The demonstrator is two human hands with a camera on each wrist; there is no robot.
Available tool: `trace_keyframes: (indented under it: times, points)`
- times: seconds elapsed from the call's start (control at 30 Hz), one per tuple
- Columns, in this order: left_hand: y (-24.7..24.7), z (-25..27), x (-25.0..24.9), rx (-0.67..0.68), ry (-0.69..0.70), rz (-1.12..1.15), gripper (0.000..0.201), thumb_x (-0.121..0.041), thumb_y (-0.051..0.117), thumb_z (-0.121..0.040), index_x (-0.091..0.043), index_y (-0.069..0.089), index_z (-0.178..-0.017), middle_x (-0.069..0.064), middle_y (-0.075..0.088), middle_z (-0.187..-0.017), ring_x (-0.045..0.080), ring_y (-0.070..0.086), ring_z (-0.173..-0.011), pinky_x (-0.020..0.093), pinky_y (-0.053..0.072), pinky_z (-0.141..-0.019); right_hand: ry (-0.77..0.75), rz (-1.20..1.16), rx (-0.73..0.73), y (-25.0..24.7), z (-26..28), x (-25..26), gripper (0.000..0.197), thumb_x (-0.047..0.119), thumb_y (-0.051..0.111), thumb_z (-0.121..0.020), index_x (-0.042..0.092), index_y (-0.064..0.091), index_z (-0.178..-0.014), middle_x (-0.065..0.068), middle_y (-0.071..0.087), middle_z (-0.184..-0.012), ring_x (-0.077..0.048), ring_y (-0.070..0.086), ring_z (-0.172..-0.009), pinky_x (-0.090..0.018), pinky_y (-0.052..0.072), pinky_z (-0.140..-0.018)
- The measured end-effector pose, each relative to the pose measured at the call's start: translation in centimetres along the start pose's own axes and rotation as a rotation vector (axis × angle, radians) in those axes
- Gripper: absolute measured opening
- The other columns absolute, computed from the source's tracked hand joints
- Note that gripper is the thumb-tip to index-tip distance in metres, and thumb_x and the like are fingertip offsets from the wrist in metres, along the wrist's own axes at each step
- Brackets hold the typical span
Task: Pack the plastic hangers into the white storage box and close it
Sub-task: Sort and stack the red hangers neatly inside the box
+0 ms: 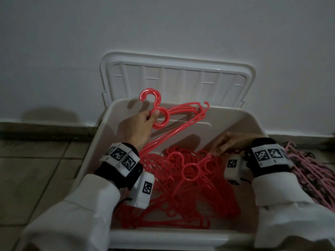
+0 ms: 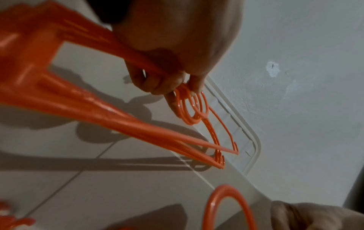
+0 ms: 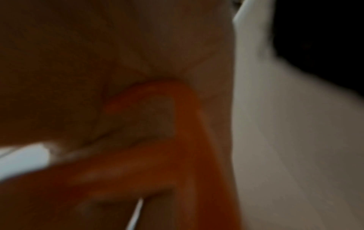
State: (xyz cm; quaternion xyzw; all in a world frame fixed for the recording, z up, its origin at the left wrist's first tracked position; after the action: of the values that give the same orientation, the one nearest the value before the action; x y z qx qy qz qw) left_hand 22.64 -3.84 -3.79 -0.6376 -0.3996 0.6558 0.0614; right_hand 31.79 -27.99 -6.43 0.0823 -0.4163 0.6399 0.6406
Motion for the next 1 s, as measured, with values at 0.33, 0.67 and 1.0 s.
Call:
trace_keyframes:
  times: [0.33,0.67,1.0]
  points:
    - [3.0,0.7,-0.1,0.384,-0.152,0.442,0.031,-0.023,0.055,-0.093,-0.002,0.063,-0.114,0.023,0.066,-0.103,0.019,0.05,-0.069,0.017,0.036,-0.054,-0.308,-0.133,-0.376,-2.2,0.7,1.5,0.022,0.014,0.059,-0.084,0.029,0.076,-0.084,0.011,0.053,-0.049,-0.013,0.048,-0.067,-0.019,0.035,-0.069]
    - [3.9,1.5,-1.1,0.539,-0.057,0.333,0.034,-0.023,0.059,-0.09,0.005,0.064,-0.108,0.016,0.068,-0.097,0.013,0.057,-0.08,0.004,0.041,-0.065,-0.398,-0.174,-0.499,-1.9,0.4,2.8,0.023,0.001,0.058,-0.087,0.008,0.065,-0.108,0.003,0.061,-0.061,0.002,0.054,-0.059,-0.007,0.041,-0.059]
    - [3.6,1.2,-0.7,0.433,-0.061,0.234,0.023,-0.015,0.062,-0.089,-0.001,0.066,-0.107,0.0,0.061,-0.084,-0.005,0.054,-0.067,-0.001,0.036,-0.06,-0.417,-0.141,-0.557,-1.5,-1.7,2.8,0.005,-0.001,0.07,-0.076,0.001,0.068,-0.081,0.016,0.066,-0.06,0.008,0.056,-0.06,-0.005,0.041,-0.061]
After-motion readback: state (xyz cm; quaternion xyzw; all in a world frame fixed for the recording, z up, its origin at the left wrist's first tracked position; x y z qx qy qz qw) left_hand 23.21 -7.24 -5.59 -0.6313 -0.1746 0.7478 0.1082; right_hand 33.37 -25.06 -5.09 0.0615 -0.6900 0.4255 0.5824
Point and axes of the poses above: each hand's wrist, its own z-axis away from the middle knuckle, its own y-axis out of the palm, x = y × z, the point moved 5 cm from there along -z, towards the middle knuckle
